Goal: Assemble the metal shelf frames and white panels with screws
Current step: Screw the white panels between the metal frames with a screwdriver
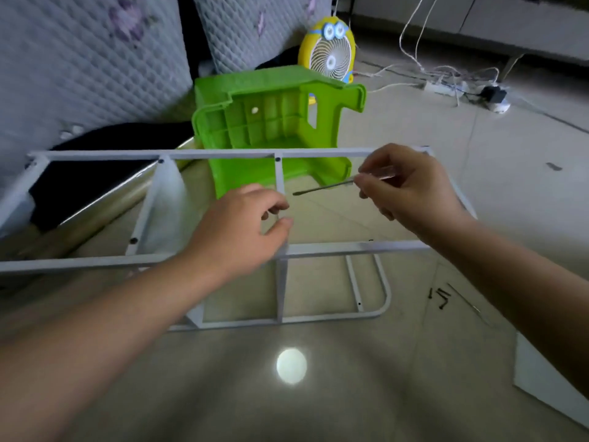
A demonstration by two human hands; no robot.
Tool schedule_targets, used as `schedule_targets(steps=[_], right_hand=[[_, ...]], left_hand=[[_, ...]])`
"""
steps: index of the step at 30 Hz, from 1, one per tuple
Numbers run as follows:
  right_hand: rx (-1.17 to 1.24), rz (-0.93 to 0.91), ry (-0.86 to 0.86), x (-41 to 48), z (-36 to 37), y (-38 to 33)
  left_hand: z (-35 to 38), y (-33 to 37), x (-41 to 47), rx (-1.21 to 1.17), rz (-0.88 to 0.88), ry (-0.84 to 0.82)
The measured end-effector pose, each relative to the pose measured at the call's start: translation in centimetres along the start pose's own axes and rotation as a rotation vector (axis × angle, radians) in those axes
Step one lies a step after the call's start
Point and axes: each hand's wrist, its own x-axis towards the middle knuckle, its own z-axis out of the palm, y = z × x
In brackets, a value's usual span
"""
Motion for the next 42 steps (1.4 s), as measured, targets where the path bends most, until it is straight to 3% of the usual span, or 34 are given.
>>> schedule_targets(steps=[7,12,16,23,42], right_hand=[[0.403,0.057,0.025,1.9,2.2,-1.2],[0.078,-0.173,0.078,2.9,3.6,-2.5],[-0.079,-0.318,0.077,3.0,4.6,-2.7],[-0.077,-0.333,0.026,2.2,4.7,-1.2],[-0.121,-0.424,-0.128,2.2,4.2,-2.0]], left_hand=[[0.8,-1.4,-2.0,-0.185,-0.140,-0.009],[1.2,-1.5,-2.1,-0.169,-0.154,0.001],[1.4,-1.6,-3.0,-0.117,-0.086,0.105],[1.5,-1.9,-3.3,-0.070,0.060,0.148],[1.5,-2.9,-3.7,-0.080,0.090,0.109]])
